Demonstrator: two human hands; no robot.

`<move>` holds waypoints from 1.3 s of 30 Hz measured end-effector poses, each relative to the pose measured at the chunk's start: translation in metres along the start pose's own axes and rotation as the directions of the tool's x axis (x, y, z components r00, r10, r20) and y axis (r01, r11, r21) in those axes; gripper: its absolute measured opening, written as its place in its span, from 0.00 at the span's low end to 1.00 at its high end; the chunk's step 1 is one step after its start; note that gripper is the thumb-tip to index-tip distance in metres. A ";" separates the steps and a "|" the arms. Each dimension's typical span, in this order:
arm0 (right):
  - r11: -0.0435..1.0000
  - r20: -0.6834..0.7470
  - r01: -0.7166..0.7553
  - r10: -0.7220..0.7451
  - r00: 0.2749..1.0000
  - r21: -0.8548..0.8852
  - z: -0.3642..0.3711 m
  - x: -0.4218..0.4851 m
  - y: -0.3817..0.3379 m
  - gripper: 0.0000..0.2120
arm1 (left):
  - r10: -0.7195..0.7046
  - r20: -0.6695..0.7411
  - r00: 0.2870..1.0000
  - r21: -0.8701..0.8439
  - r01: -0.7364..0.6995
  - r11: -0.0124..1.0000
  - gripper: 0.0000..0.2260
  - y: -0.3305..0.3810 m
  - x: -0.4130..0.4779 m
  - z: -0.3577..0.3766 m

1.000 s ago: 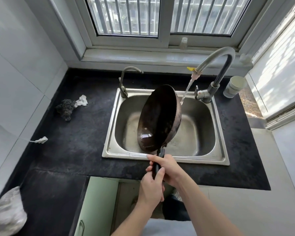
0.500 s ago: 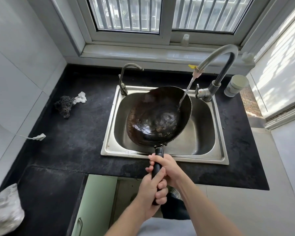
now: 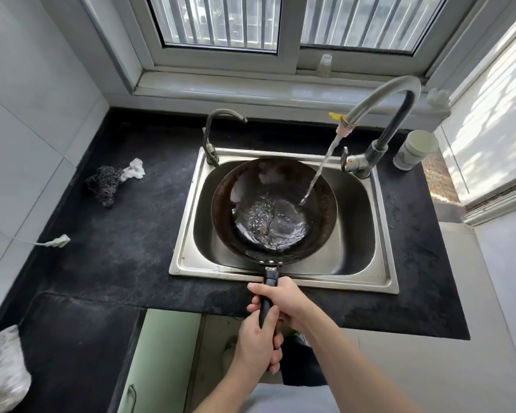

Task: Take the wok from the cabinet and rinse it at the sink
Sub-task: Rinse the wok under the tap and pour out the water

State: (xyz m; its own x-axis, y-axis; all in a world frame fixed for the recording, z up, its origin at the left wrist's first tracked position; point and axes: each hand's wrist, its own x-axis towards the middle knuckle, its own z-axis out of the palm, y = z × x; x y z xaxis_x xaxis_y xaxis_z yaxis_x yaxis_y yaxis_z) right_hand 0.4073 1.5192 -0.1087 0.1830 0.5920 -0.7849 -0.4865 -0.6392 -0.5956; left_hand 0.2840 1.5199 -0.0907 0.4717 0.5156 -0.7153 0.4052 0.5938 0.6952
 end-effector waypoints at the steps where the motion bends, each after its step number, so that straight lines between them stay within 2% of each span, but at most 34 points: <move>1: 0.998 0.000 0.001 -0.001 1.000 -0.060 -0.003 0.000 -0.002 0.09 | 0.001 0.000 1.000 0.001 -0.001 1.000 0.16 -0.002 0.001 0.001; 6: 0.937 0.016 -0.037 0.045 0.999 -0.348 -0.036 -0.001 -0.017 0.11 | -0.008 -0.025 1.000 0.047 0.009 0.999 0.15 -0.008 0.010 -0.004; 8: 0.939 -0.047 0.013 -0.031 0.998 -0.345 -0.058 -0.004 -0.030 0.11 | -0.019 -0.035 0.999 0.046 0.020 0.999 0.15 -0.009 0.011 -0.007; 10: 0.952 -0.212 0.134 -0.196 0.957 -0.276 -0.083 -0.005 -0.047 0.10 | -0.024 -0.033 0.999 0.039 0.025 0.999 0.15 -0.008 0.012 -0.007; 11: 0.938 -0.325 0.200 -0.290 0.900 -0.281 -0.097 -0.005 -0.057 0.10 | -0.028 -0.027 0.999 0.037 0.029 0.999 0.15 -0.008 0.013 -0.006; 13: 0.873 -0.489 0.280 -0.461 0.741 -0.399 -0.124 -0.001 -0.079 0.07 | -0.037 -0.013 0.999 0.035 0.037 0.999 0.15 -0.007 0.013 -0.006; 17: 0.721 -0.554 0.232 -0.664 0.503 -0.653 -0.152 0.011 -0.135 0.10 | -0.056 -0.002 0.998 0.037 0.056 0.998 0.15 -0.007 0.016 -0.009; 19: 0.702 -0.575 0.221 -0.692 0.438 -0.677 -0.157 0.021 -0.162 0.13 | -0.070 -0.005 0.998 0.041 0.070 0.997 0.16 -0.007 0.017 -0.010; 21: 0.694 -0.587 0.180 -0.696 0.413 -0.697 -0.160 0.035 -0.182 0.16 | -0.078 -0.006 0.997 0.044 0.078 0.996 0.16 -0.007 0.018 -0.010; 25: 0.658 -0.577 0.081 -0.706 0.411 -0.748 -0.160 0.053 -0.199 0.18 | -0.062 0.001 0.998 0.045 0.062 0.997 0.15 -0.008 0.020 -0.011; 33: 0.650 -0.606 -0.001 -0.708 0.362 -0.760 -0.179 0.052 -0.207 0.21 | -0.049 0.005 0.999 0.054 0.049 0.997 0.15 -0.010 0.022 -0.011; 36: 0.705 -0.658 0.018 -0.671 0.342 -0.709 -0.186 0.048 -0.212 0.22 | -0.047 -0.002 0.999 0.062 0.047 0.997 0.14 -0.012 0.023 -0.011; 39: 0.758 -0.696 0.063 -0.625 0.354 -0.649 -0.187 0.046 -0.212 0.23 | -0.048 -0.002 0.999 0.052 0.048 0.997 0.14 -0.012 0.022 -0.011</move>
State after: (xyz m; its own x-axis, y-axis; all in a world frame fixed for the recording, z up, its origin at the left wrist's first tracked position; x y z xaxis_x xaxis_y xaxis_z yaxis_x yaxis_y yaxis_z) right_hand 0.6785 1.5904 -0.0499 0.9633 0.2674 -0.0244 0.1970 -0.7656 -0.6124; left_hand 0.2810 1.5311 -0.1160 0.4500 0.4882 -0.7478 0.4676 0.5847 0.6630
